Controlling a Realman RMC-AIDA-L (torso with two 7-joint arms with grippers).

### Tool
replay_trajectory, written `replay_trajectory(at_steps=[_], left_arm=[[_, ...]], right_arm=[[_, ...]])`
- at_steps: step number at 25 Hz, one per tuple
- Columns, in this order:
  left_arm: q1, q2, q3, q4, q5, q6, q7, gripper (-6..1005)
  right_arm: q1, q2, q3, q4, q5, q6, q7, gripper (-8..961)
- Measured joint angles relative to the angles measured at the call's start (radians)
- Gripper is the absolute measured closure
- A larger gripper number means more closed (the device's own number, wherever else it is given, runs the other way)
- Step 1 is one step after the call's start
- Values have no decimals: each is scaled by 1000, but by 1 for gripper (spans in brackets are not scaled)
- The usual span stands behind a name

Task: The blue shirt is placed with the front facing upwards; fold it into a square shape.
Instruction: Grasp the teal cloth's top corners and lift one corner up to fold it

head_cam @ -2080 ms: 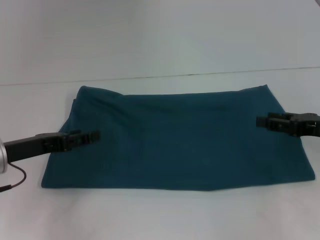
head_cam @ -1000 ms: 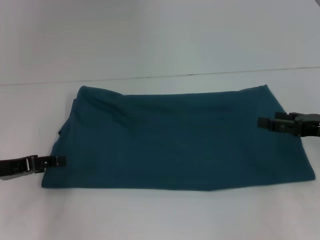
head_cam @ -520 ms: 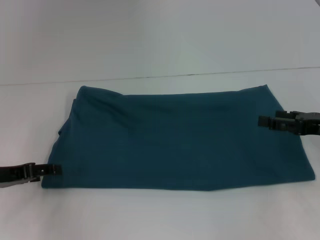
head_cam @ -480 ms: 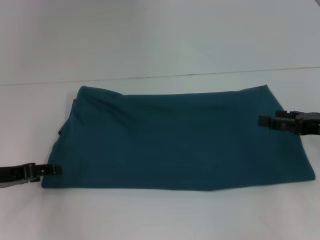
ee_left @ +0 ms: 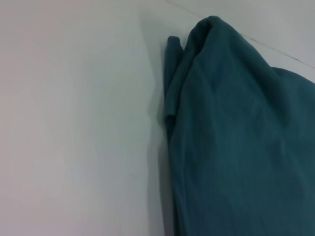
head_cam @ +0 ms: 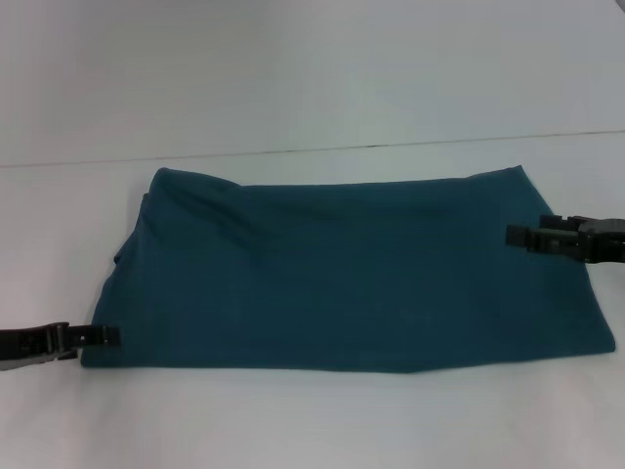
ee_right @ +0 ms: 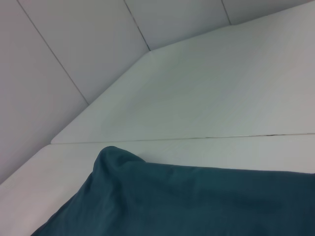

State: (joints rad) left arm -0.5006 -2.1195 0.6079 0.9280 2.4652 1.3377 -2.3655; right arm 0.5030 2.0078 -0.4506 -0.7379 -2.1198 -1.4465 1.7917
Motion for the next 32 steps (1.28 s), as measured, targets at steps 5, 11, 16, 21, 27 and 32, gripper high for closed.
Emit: replay_trajectory(at_steps=[5, 11, 16, 21, 27, 32], left_arm=[[-5, 0, 2, -3, 15, 2, -2, 227], [-11, 0, 6, -16, 19, 2, -3, 229], [-22, 1, 8, -26, 20, 8, -2, 230], [-37, 2, 19, -26, 14, 23, -2, 232], [-65, 4, 20, -34, 6, 39, -2, 231], [-74, 6, 19, -43, 6, 38, -1, 230]], right_arm=[[-1, 0, 0, 0, 0, 0, 0, 23], [-1, 0, 0, 0, 0, 0, 0, 23], [-1, 0, 0, 0, 0, 0, 0, 23], [-1, 0, 0, -1, 0, 0, 0, 23], [-1, -1, 0, -1, 0, 0, 0, 23], [-1, -1, 0, -2, 0, 0, -1, 23]])
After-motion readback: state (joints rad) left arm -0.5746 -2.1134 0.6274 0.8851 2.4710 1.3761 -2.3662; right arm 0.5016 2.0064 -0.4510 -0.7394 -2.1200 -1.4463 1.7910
